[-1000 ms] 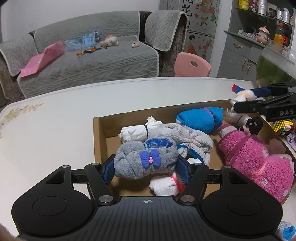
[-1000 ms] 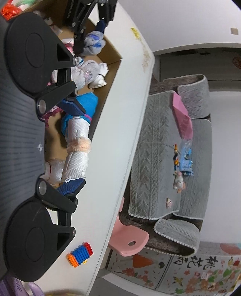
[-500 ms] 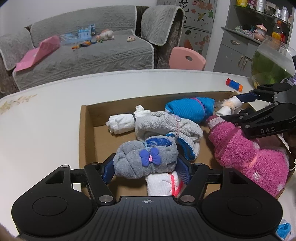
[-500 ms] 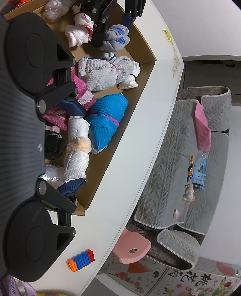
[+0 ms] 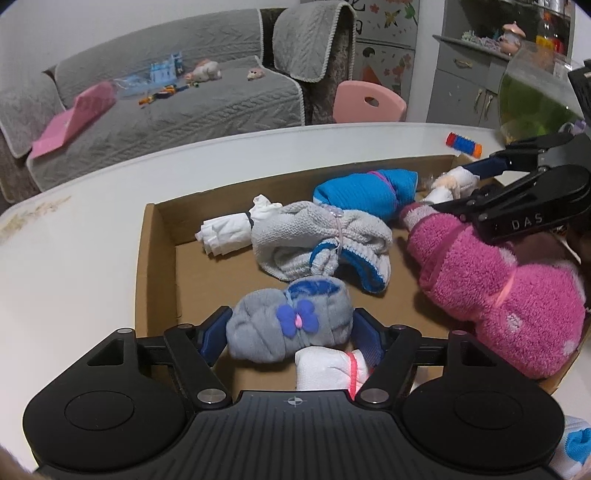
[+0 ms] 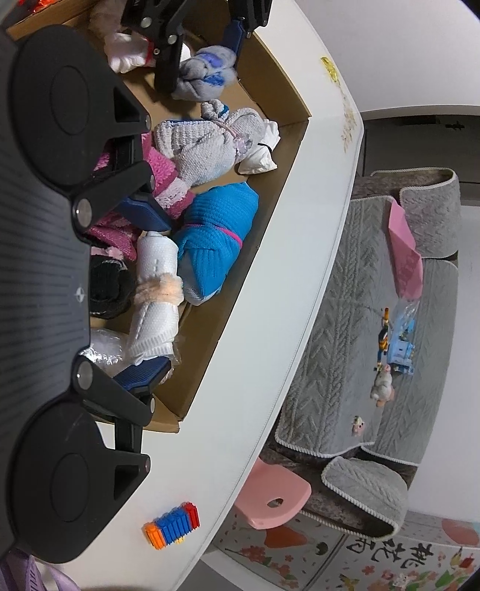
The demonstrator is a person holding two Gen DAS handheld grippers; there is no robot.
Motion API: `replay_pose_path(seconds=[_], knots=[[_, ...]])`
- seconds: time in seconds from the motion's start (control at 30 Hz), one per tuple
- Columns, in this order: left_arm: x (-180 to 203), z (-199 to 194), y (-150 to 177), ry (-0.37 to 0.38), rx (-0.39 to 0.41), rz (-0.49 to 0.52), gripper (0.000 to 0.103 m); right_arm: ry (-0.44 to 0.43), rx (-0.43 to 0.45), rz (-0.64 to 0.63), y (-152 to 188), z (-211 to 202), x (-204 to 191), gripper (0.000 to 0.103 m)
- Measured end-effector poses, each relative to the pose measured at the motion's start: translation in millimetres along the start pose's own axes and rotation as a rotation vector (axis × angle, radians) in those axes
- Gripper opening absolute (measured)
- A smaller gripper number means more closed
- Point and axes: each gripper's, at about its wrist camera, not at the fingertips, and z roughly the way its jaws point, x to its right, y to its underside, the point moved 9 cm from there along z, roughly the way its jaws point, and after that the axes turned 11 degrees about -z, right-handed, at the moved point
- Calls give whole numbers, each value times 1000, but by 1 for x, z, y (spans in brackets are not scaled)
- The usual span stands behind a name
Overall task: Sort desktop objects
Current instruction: 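Lower both held bundles into the box and open both tools, then move both open tools back over the bundles beside the box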
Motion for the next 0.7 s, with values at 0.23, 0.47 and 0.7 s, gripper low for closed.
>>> replay_pose_path(seconds=[0.23,0.47,0.7], knots=[[0,2,0,-12,-4,8,76,1,0,6,1,0,1,71],[1,3,3,-23,-31,10,98,2,-12,16,2,0,3,74],[1,-37,-3,-8,45,6,103,56,75,10,-7,-42,8,84]])
